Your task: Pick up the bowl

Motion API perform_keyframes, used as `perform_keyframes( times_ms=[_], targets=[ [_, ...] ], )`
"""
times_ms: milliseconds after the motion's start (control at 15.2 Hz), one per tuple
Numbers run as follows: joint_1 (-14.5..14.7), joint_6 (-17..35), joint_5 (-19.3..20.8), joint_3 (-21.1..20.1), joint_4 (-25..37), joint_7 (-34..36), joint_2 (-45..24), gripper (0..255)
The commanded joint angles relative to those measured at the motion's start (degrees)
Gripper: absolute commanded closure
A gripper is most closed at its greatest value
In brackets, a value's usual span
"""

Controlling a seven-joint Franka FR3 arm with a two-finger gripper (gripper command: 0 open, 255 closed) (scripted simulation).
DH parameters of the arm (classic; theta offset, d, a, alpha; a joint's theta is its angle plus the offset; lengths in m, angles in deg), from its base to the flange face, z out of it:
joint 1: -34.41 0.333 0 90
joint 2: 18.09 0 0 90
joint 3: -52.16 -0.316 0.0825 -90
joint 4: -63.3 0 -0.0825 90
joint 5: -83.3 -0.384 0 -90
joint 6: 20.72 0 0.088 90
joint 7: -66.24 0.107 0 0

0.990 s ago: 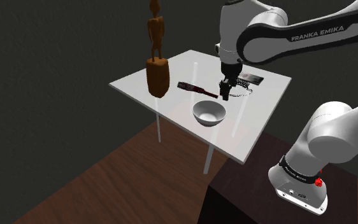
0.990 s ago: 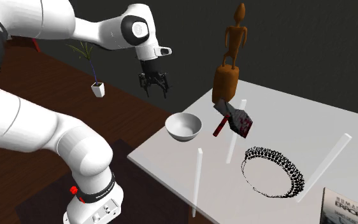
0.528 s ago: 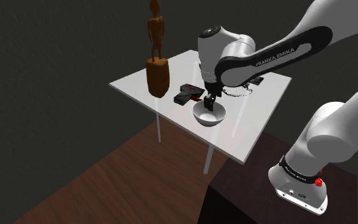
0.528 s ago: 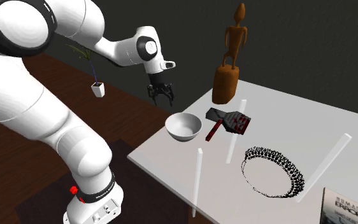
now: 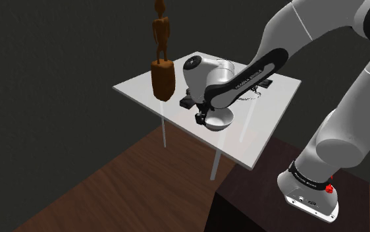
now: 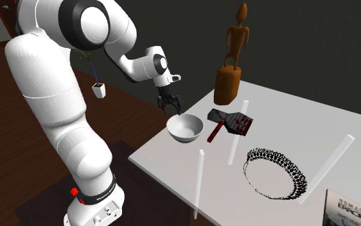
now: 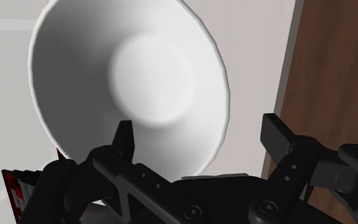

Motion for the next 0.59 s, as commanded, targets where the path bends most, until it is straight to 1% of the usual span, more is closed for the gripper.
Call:
perform_keyframes(
  times_ms=[0,396,528],
  targets=[
    [0.12,1.46,2.22,-0.07,0.49,2.58,-2.92,0],
    [0.19,4.93,5.29,0.45,0.00,5.79,-6.86,0],
    [0.21,5.25,5.60,0.52,-0.03,6.11,-7.26,0]
  ],
)
